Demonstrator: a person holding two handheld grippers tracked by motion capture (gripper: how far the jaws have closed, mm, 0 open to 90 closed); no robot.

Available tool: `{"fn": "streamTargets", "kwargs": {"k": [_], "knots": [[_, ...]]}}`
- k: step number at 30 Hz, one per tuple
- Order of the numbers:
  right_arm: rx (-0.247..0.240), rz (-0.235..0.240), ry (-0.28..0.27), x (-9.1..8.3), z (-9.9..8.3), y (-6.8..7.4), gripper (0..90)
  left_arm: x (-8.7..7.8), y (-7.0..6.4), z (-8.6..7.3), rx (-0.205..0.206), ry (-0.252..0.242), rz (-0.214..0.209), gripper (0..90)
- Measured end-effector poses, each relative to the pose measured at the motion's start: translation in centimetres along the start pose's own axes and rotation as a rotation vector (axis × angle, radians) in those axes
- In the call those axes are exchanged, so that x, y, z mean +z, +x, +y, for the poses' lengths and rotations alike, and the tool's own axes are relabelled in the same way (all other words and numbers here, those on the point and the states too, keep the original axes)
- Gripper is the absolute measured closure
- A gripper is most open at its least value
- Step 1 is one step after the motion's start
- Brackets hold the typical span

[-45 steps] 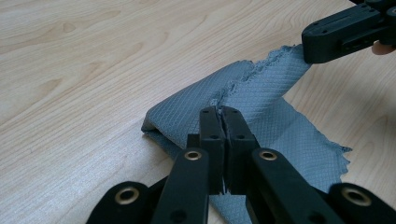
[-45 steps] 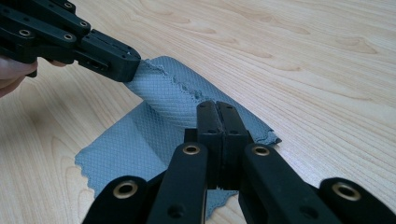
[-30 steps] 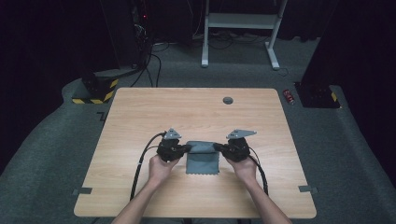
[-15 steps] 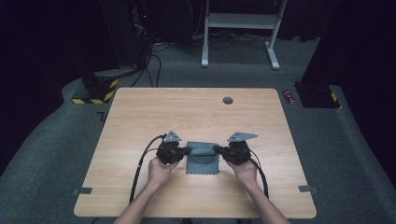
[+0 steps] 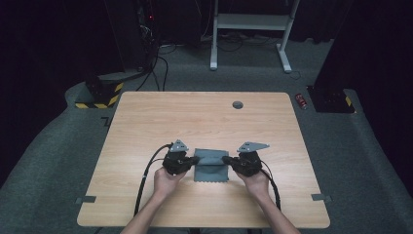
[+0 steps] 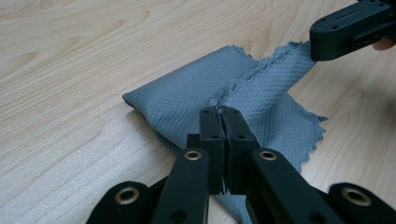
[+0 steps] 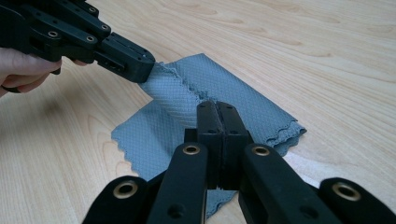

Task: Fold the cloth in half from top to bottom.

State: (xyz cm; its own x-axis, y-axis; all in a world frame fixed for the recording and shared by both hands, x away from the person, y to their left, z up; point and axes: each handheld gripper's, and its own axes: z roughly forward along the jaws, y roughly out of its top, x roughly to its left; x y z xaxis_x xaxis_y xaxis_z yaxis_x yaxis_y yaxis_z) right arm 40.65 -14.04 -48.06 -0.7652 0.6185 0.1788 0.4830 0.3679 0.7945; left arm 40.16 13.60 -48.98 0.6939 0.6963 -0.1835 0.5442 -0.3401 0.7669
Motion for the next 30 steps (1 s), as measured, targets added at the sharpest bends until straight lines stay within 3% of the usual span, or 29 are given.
{"fn": "streamTargets", "kwargs": {"k": [18,30], "knots": [[0.003,0.007,0.001,-0.4,-1.1,0.4,89.7,0.2,-0.8,-1.0,0.02,0.007,-0.006,88.1],[-0.01,0.007,0.037,0.2,-2.4,1.0,89.7,0.5,-1.3,-1.8,0.048,0.039,0.016,87.9]]}}
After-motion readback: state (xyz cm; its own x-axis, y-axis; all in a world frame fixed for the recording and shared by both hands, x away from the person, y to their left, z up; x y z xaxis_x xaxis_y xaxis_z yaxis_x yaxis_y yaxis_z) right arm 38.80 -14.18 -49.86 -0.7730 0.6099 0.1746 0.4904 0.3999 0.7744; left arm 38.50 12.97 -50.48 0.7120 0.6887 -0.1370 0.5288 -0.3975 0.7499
